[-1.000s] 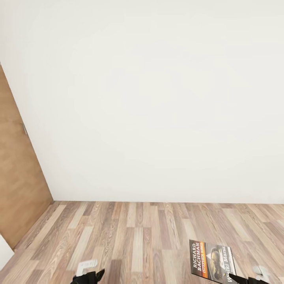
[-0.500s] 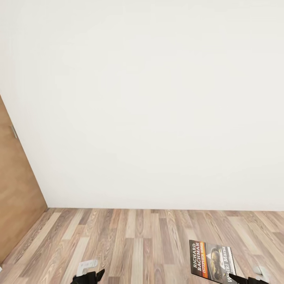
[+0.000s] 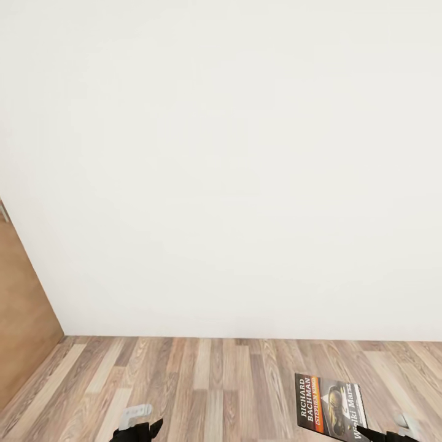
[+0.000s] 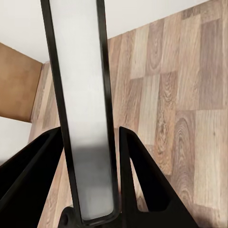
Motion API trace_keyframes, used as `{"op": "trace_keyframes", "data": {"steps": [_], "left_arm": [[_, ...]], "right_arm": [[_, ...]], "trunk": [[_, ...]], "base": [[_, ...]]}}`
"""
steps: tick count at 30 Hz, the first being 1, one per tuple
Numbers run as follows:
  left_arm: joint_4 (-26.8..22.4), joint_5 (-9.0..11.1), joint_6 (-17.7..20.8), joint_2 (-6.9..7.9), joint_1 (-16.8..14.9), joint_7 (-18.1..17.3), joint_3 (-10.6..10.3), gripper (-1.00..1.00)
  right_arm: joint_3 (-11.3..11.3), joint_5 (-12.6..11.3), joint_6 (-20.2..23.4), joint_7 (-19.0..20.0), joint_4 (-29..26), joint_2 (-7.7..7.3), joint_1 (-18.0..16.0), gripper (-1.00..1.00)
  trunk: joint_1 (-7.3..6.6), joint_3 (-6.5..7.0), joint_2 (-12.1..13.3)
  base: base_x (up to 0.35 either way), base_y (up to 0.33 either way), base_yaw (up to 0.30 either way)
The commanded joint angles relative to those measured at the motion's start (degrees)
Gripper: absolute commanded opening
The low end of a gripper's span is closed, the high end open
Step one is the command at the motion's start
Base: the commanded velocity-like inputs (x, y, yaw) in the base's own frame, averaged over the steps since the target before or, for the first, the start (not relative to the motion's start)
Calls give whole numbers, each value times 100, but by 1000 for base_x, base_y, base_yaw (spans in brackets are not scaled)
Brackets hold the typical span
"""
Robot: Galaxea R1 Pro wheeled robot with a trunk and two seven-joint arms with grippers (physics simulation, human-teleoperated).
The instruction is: In the bedroom, move the book from the bed onto either nightstand, and place the two sandals side by side next to the bed.
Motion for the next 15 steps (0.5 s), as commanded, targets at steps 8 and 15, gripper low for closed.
{"op": "trace_keyframes", "data": {"steps": [8,15], "left_arm": [[9,38,-3,2,-2,-32,11,100],[11,38,-3,2,-2,-35,9,100]], "right_arm": [[10,-52,6,14,0,2,-3,-100],[10,-52,6,14,0,-2,-3,-100]], "trunk": [[5,-2,-4],[5,-2,-4]], "base": [[333,0,0],[333,0,0]]}}
